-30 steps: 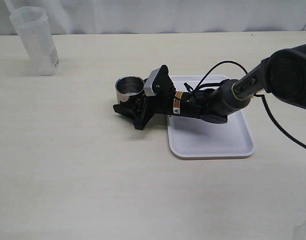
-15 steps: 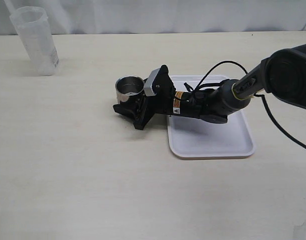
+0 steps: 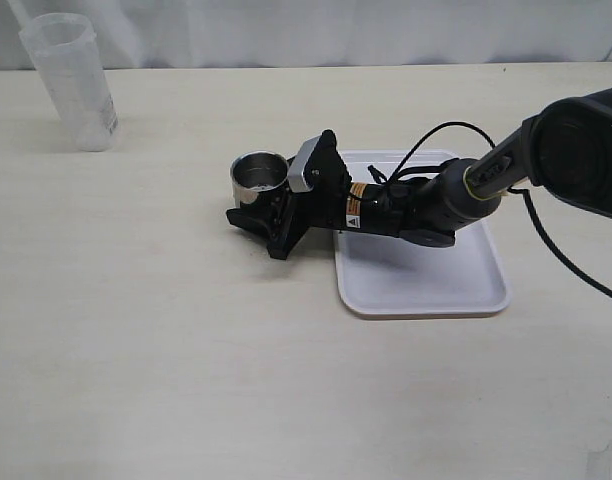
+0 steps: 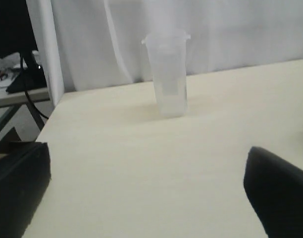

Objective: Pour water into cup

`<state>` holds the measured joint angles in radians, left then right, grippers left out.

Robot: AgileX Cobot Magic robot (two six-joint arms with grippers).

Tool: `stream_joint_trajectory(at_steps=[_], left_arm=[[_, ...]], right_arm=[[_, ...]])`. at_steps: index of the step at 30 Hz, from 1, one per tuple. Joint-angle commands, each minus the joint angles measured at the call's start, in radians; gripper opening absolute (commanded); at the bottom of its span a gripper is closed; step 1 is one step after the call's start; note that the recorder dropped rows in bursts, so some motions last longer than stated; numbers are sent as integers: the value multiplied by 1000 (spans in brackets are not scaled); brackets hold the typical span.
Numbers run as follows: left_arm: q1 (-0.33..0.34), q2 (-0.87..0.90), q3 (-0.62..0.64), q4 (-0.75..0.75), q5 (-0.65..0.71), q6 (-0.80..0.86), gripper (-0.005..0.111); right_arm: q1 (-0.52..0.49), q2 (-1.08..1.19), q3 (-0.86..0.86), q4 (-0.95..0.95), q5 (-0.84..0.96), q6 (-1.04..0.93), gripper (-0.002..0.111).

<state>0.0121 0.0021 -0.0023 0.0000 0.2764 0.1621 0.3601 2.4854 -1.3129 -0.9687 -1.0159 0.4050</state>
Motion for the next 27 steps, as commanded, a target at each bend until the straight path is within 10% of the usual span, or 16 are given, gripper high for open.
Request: stream_joint_trajectory(at_steps=[1, 27], left_arm=[[2, -2, 2, 6, 27, -8, 105], [2, -2, 2, 6, 23, -97, 105]], right_arm=[[-2, -2, -1, -12, 34, 2, 14], [-2, -2, -1, -12, 34, 2, 14]])
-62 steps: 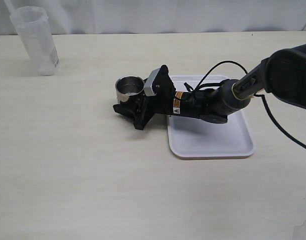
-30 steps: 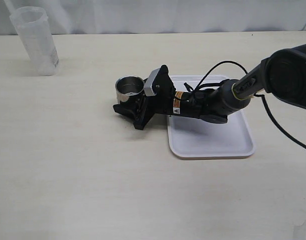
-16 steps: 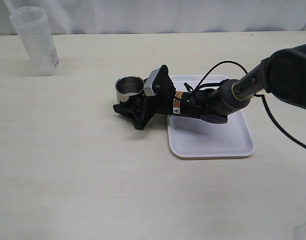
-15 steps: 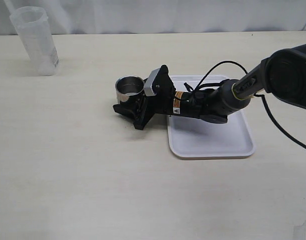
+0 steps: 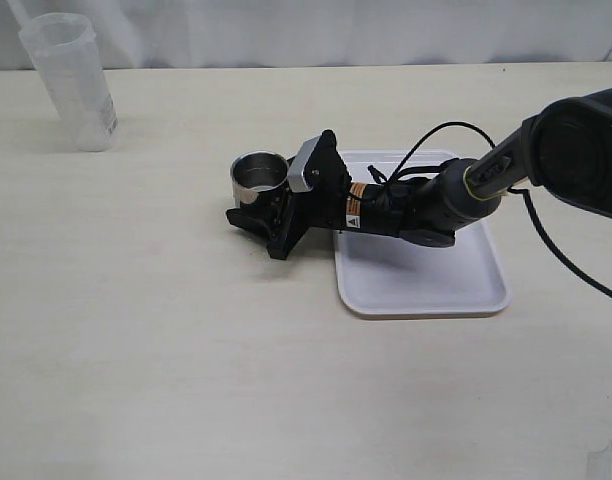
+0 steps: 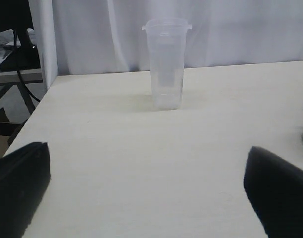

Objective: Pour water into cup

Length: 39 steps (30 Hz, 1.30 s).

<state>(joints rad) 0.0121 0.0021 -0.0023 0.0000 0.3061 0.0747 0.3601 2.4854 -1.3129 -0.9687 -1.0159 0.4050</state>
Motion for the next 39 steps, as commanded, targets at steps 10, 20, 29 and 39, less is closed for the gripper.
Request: stream_joint_trajectory(at_steps=[10, 20, 29, 39], left_arm=[[2, -2, 2, 14, -2, -24, 105], [2, -2, 2, 14, 5, -28, 33], [0, -2, 2, 16, 5, -25, 0], [0, -2, 2, 16, -4, -25, 0]], right_arm=[[-2, -2, -1, -12, 34, 2, 14], [-2, -2, -1, -12, 34, 2, 14], [-2, -2, -1, -12, 34, 2, 14], [-2, -2, -1, -12, 34, 2, 14]])
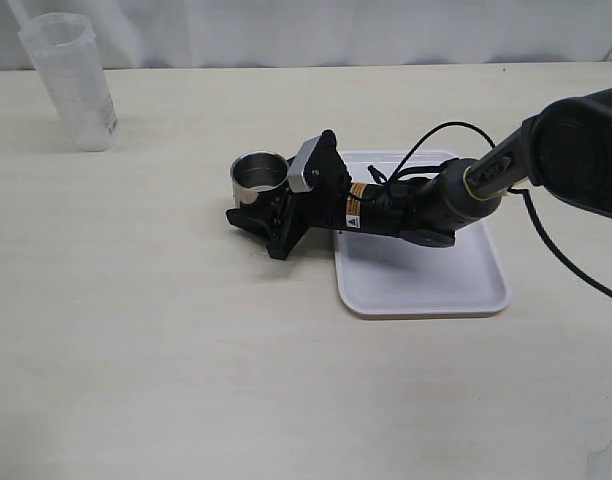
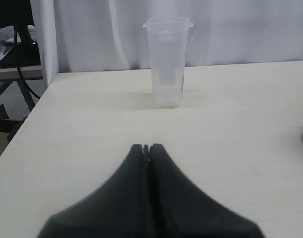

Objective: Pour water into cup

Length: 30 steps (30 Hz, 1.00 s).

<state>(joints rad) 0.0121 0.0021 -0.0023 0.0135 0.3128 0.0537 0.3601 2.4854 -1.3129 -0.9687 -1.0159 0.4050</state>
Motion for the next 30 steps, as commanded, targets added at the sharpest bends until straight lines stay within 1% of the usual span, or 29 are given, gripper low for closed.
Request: stream_joint_trajectory(at_steps=[1, 5, 7, 30], left_arm=[[0, -2, 2, 0, -11, -4, 0], [0, -2, 2, -7, -11, -4, 0], [0, -2, 2, -34, -11, -4, 0], [0, -2, 2, -26, -11, -4, 0]], right_arm=[[-2, -2, -1, -12, 34, 2, 14], [-2, -2, -1, -12, 34, 2, 14], [-2, -2, -1, -12, 34, 2, 14], [-2, -2, -1, -2, 34, 2, 14]])
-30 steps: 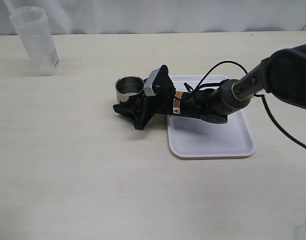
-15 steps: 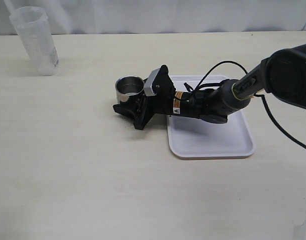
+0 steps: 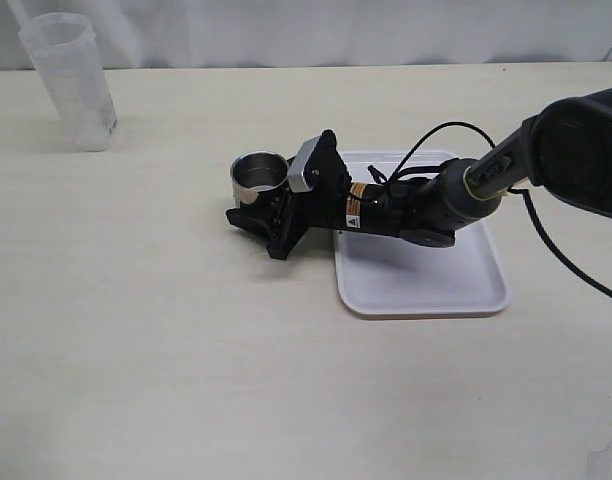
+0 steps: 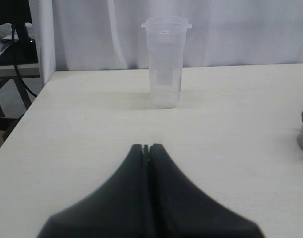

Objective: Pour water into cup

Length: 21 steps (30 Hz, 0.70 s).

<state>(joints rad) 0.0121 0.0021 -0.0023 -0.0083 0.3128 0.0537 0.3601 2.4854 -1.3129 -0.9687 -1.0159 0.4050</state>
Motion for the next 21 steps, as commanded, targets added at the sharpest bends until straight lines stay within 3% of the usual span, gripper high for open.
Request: stream_joint_trajectory(at_steps=[1, 16, 21], left_arm=[[0, -2, 2, -4, -11, -4, 0], [0, -2, 2, -4, -11, -4, 0], [0, -2, 2, -4, -11, -4, 0]], right_arm=[[-2, -2, -1, -2, 34, 2, 14], [0, -2, -1, -2, 36, 2, 14], [0, -2, -1, 0, 36, 2, 4]])
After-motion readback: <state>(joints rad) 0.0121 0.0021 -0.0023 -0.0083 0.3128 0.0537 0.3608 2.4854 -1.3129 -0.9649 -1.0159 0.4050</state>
